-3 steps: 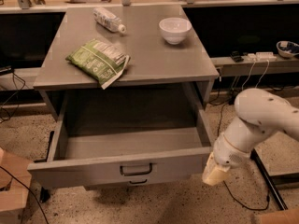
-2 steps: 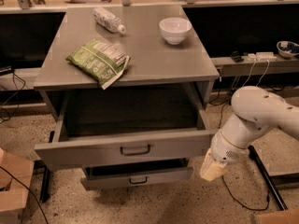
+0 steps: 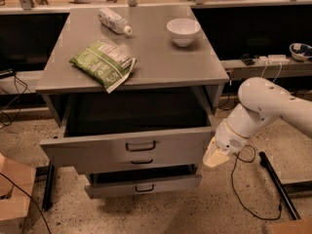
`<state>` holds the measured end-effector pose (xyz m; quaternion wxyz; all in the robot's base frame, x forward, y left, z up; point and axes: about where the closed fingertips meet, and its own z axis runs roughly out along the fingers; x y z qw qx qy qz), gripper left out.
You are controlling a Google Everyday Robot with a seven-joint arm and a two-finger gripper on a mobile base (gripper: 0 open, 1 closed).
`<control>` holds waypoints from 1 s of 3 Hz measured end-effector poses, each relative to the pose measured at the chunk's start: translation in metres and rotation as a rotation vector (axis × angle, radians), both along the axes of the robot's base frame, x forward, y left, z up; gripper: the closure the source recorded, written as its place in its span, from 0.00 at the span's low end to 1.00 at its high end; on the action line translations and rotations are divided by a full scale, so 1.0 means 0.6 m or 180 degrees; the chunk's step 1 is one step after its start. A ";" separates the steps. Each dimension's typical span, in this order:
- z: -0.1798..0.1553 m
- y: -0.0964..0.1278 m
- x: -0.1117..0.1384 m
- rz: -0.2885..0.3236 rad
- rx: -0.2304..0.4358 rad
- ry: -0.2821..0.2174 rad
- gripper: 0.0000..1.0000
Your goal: Close top drawer
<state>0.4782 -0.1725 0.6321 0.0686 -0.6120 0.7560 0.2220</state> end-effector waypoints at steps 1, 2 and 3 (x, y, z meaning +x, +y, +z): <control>-0.002 0.001 0.003 -0.0020 -0.0015 -0.0025 1.00; 0.030 0.018 0.069 0.0027 -0.0139 -0.0495 1.00; 0.030 0.018 0.068 0.0027 -0.0139 -0.0495 1.00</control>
Offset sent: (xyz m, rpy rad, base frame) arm 0.1448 0.0353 0.0842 -0.1375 -0.5318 0.0346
